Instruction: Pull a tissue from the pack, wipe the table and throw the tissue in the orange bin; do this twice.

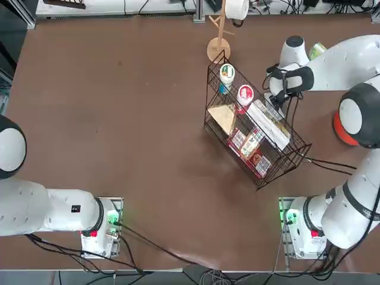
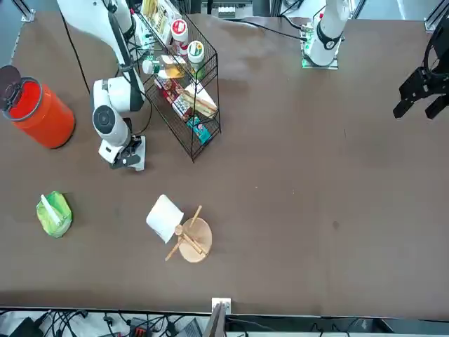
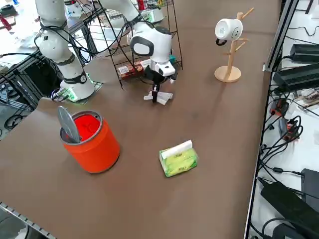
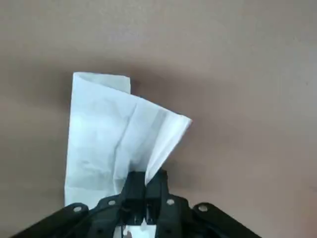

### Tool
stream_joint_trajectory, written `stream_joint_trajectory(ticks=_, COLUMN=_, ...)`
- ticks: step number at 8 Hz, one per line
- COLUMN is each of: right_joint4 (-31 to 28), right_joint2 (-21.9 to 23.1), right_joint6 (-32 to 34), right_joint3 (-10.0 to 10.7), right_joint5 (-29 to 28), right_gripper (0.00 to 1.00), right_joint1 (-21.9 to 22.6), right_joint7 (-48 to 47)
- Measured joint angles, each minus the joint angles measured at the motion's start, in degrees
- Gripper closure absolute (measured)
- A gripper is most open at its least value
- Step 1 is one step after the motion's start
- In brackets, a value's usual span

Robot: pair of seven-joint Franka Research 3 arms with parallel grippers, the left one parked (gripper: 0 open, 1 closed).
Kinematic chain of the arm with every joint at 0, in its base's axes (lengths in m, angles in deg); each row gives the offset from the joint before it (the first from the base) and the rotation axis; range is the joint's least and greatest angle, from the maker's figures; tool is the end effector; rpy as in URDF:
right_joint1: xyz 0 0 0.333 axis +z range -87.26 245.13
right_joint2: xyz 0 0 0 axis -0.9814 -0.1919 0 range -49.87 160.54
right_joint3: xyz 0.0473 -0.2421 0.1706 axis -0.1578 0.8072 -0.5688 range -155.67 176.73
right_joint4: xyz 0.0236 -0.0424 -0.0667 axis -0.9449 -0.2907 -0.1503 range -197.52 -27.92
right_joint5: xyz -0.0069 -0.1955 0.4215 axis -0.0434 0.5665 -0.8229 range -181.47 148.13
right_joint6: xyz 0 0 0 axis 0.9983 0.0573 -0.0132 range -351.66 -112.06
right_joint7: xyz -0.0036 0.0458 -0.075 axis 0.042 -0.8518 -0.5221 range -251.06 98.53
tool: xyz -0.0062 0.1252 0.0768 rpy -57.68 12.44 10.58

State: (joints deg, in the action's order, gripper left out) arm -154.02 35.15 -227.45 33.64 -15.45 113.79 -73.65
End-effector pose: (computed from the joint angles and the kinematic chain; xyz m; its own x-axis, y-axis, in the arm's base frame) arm 0.5183 0.0824 0.0698 0.9467 0.2557 -0.1959 0.2846 -0.9488 0.1367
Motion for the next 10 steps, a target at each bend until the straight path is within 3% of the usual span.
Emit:
stream_joint_trajectory(ticks=3, right_joint4=-0.01, right_joint2=0.0, right_joint6=-0.01, right_joint3=0.01, right_joint5=0.1, right_gripper=0.99, right_joint1=0.11, right_joint7=-1.45)
stream_joint_trajectory(ticks=9, right_joint4=1.2, right_joint2=-0.73, right_joint6=0.02, right_joint3=1.24, right_joint5=1.68, right_gripper=0.99, right_joint1=3.64, right_joint7=-15.03)
stream_joint_trajectory(ticks=10, right_joint4=2.66, right_joint2=-1.21, right_joint6=-1.95, right_joint3=-0.05, right_joint5=0.76, right_gripper=0.99, right_joint1=4.02, right_joint7=-17.01)
